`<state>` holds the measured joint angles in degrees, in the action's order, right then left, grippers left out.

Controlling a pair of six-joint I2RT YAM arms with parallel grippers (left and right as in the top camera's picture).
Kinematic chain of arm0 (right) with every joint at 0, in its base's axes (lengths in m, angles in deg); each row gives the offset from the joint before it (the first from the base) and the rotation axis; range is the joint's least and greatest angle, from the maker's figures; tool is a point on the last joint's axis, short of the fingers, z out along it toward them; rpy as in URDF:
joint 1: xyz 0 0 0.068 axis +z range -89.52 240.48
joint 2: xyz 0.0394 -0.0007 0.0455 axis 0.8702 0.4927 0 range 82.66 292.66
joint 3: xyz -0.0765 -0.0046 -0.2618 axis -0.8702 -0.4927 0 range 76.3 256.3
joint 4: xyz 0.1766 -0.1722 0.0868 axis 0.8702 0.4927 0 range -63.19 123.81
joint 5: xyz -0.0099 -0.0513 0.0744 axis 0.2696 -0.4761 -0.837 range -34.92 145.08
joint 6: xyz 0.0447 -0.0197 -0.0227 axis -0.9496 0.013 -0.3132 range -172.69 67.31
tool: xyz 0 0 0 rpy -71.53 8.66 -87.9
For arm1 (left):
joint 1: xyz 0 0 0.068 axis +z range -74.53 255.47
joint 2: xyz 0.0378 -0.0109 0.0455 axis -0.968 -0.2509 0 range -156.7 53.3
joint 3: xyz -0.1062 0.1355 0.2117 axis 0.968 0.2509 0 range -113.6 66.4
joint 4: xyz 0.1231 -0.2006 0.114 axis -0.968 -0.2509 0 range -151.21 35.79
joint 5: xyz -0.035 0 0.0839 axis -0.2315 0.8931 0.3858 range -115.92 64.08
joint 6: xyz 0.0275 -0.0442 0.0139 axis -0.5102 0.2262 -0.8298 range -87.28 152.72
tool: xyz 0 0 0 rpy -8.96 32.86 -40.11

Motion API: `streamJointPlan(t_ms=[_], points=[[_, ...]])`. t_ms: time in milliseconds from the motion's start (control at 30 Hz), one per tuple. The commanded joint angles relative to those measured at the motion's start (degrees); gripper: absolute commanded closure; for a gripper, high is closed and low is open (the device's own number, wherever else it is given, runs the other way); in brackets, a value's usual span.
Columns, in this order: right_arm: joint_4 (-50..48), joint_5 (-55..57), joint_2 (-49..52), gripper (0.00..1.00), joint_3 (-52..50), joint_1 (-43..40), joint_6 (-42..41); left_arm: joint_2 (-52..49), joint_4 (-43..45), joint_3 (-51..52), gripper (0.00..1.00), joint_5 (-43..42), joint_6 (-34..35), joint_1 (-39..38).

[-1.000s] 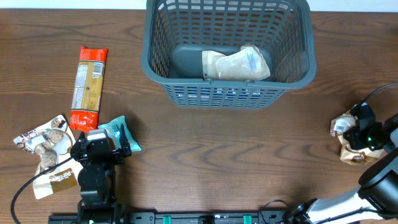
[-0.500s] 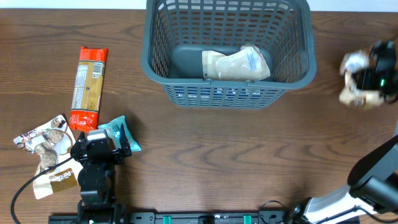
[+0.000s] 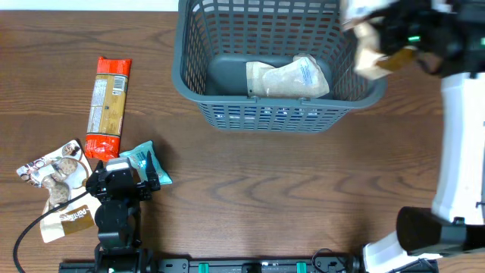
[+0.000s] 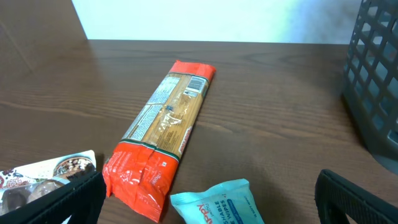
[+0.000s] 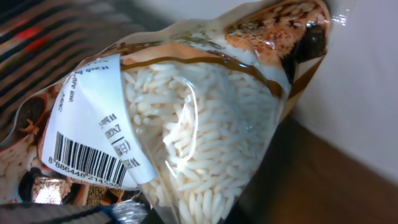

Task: Pack container
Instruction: 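Carry the rice bag over the basket and release it inside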

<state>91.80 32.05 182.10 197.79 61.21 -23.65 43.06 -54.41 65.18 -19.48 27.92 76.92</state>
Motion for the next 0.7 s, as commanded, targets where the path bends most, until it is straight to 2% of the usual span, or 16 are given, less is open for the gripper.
streamJointPlan(t_ms=[0, 167, 367, 667], points=[[2.8, 3.4, -0.8, 0.99, 1.4, 7.2, 16.5, -0.1, -0.2, 1.0, 0.01, 0.7, -0.7, 0.1], [3.9, 11.3, 1.8, 0.99, 1.4, 15.6, 25.0, -0.1, -0.2, 1.0, 0.01, 0.6, -0.7, 0.1], [3.2, 10.3, 9.2, 0.99, 1.4, 16.0, 33.7, -0.1, -0.2, 1.0, 0.01, 0.7, -0.7, 0.1], [3.7, 6.0, 21.5, 0.94, 1.4, 15.2, 34.9, -0.1, -0.2, 1.0, 0.01, 0.6, -0.7, 0.1]])
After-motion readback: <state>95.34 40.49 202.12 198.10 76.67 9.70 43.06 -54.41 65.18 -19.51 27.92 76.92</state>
